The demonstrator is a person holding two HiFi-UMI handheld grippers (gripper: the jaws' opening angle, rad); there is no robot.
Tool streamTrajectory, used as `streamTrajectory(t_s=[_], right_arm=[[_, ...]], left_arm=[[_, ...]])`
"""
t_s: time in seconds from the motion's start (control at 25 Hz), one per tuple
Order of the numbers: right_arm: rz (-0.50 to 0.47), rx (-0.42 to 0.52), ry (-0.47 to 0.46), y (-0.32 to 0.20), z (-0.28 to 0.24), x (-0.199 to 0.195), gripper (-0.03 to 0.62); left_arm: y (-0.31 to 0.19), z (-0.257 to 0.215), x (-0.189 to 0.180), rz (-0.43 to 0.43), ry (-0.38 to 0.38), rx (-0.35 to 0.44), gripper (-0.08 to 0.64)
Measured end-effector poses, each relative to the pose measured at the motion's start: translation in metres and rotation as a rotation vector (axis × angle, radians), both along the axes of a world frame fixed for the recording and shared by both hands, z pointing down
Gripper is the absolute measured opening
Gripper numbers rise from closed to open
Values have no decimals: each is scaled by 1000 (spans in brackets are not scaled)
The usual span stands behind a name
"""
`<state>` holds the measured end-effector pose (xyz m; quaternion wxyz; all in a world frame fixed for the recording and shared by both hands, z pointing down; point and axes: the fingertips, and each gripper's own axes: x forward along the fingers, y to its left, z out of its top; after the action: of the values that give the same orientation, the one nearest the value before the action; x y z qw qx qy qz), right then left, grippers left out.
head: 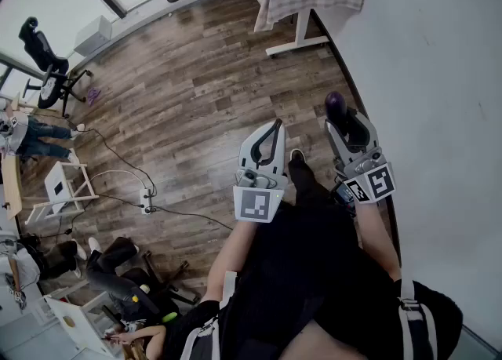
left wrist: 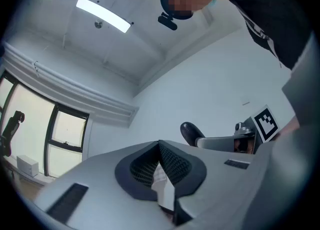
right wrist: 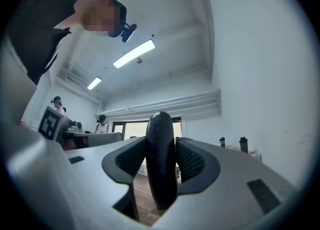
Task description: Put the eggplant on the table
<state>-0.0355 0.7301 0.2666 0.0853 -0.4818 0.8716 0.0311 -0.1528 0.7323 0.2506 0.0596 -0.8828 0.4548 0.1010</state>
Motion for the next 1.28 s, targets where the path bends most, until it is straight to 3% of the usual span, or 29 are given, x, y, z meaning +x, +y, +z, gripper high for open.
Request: streamTrajectory(t_s=[0.28,0.72,0.96,1.28], right_arm=[[-38,10,-47,-65,14,14,193],[3,3,-109,-251,24,87,195],[28,-16,-104,-339,37,129,195],[-8,-59,-40,-434,42,147,195]], left_arm=[[-67,19,9,-13,-11,-13,1],[-238,23,49,-32,-81,-42,0],[-321,34,94,61,-68,-30,2],[-416,44,108,10,-47,-64,2]])
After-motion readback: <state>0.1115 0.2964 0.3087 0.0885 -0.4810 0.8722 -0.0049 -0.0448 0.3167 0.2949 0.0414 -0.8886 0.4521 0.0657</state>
